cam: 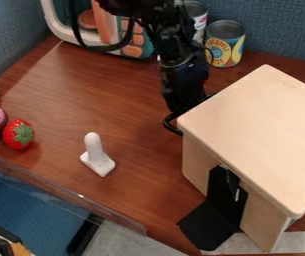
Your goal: Open the drawer
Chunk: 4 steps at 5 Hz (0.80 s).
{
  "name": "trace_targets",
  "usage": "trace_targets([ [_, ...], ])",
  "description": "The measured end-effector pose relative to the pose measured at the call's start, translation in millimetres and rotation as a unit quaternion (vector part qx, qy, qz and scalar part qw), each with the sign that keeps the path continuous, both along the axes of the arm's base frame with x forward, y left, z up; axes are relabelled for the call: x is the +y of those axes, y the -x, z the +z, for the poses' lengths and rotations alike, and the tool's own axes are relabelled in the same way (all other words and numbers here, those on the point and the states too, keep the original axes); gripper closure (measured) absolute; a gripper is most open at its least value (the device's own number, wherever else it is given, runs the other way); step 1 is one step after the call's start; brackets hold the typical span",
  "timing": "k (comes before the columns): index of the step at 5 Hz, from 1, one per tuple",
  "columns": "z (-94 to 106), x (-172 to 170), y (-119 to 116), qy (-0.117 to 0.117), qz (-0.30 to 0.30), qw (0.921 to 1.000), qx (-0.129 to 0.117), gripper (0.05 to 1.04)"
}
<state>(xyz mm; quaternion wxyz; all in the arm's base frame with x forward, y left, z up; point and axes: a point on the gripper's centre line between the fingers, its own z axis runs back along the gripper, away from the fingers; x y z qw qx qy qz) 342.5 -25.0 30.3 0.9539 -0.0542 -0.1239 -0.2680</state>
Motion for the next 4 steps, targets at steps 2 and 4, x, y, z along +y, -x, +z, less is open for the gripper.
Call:
trace_targets([
  [2, -4.9, 19.5, 0.4, 0.000, -0.003, 0.9999, 0.011, 0.914],
  [4, 8.3, 65.0, -15.4, -0.003, 0.018, 0.9998, -0.004, 0.932],
])
